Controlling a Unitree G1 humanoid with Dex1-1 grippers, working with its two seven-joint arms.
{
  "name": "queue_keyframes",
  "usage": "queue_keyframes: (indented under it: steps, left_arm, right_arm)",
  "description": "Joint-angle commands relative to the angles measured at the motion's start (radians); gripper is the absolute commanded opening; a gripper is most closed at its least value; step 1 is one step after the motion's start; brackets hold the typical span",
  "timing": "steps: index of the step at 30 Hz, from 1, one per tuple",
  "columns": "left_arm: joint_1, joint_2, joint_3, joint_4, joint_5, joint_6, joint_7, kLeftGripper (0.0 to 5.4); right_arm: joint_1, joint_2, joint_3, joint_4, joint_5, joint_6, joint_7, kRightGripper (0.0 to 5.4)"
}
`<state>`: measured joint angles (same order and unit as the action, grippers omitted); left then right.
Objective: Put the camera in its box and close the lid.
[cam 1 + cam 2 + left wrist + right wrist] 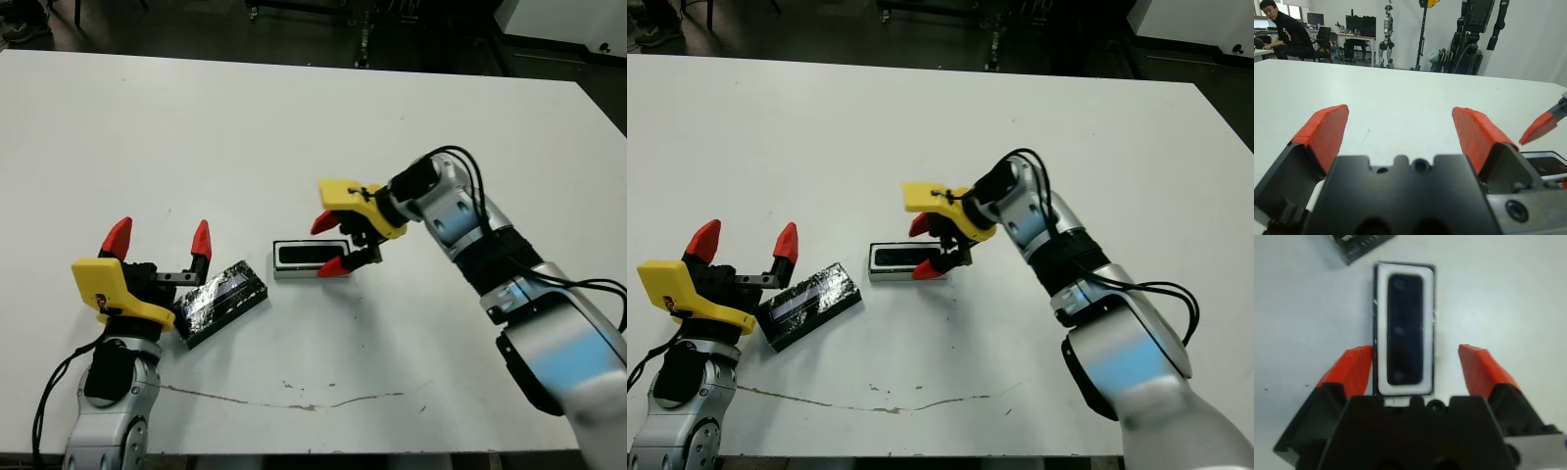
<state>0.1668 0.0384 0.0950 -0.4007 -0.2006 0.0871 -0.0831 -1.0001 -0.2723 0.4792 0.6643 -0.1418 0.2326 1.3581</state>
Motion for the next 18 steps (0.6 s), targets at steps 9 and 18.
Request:
queue_keyframes:
  steps: [9,18]
  left_arm:
    - [0.015,0.004,0.001,-0.003,0.009,0.011,0.003,5.40]
    - [0.015,0.009,0.005,-0.004,0.002,0.011,-0.004,5.40]
  right_arm:
    - [-0.037,-0.110,-0.162,-0.104,0.105,0.064,0.013,5.39]
    - [0.205,-0.094,-0.444,-0.612,0.239,0.400,-0.396,5.19]
